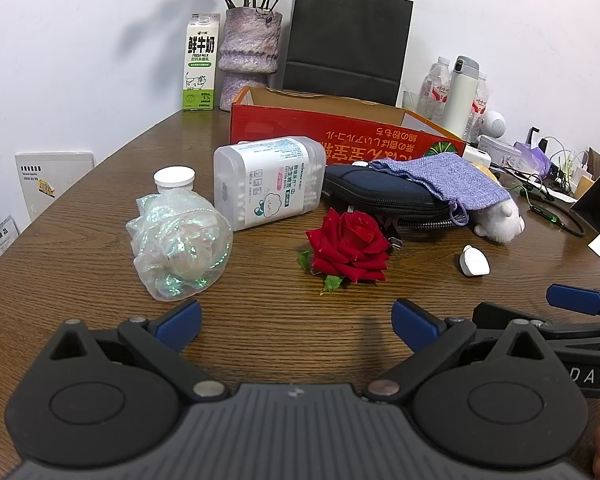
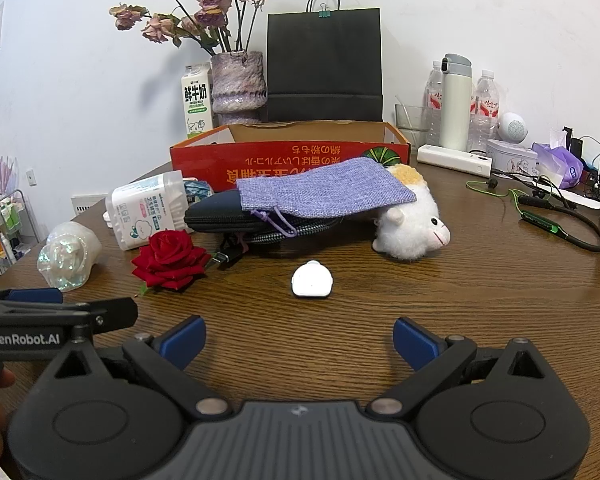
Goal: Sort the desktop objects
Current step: 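Reach the left gripper to the clear plastic bag and grasp it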
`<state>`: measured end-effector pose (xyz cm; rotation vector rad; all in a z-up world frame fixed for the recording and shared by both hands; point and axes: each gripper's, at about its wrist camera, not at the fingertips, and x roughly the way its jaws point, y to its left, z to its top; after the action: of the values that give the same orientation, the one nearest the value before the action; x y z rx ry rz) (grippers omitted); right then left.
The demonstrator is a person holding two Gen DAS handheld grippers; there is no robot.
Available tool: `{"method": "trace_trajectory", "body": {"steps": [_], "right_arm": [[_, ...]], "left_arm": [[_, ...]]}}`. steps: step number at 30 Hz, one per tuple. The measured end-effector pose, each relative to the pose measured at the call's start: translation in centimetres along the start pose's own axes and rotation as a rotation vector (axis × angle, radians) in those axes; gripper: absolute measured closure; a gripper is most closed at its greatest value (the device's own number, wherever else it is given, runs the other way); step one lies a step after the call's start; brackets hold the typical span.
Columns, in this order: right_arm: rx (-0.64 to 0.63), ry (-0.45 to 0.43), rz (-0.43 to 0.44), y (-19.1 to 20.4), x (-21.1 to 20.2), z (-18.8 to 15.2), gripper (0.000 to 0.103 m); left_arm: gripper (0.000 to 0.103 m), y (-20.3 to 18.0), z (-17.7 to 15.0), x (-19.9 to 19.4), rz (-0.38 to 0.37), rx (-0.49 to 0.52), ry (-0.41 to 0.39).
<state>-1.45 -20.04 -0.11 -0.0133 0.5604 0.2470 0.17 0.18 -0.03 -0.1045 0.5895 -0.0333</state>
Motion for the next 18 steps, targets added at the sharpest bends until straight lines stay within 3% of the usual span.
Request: {"method": "trace_trajectory", "body": {"steps": [10,14,18], "right_arm": [[-0.001,0.001,0.001,0.0,0.1,0.2,0.003],[-0.001,0.025,0.002,-0.2,0.4,0.4,0.003],[-0.011,0.027,0.006,-0.5,0.2,0.7,0.005]], "left_arm": [[0.000,0.0,0.0,-0.2,0.000,0.000,-0.004],[0.000,0.5,-0.3,-1.0,-0.016,-0.029,-0.059],[0.000,1.3,0.1,-1.6,0.029,-0.034,-0.096]]}}
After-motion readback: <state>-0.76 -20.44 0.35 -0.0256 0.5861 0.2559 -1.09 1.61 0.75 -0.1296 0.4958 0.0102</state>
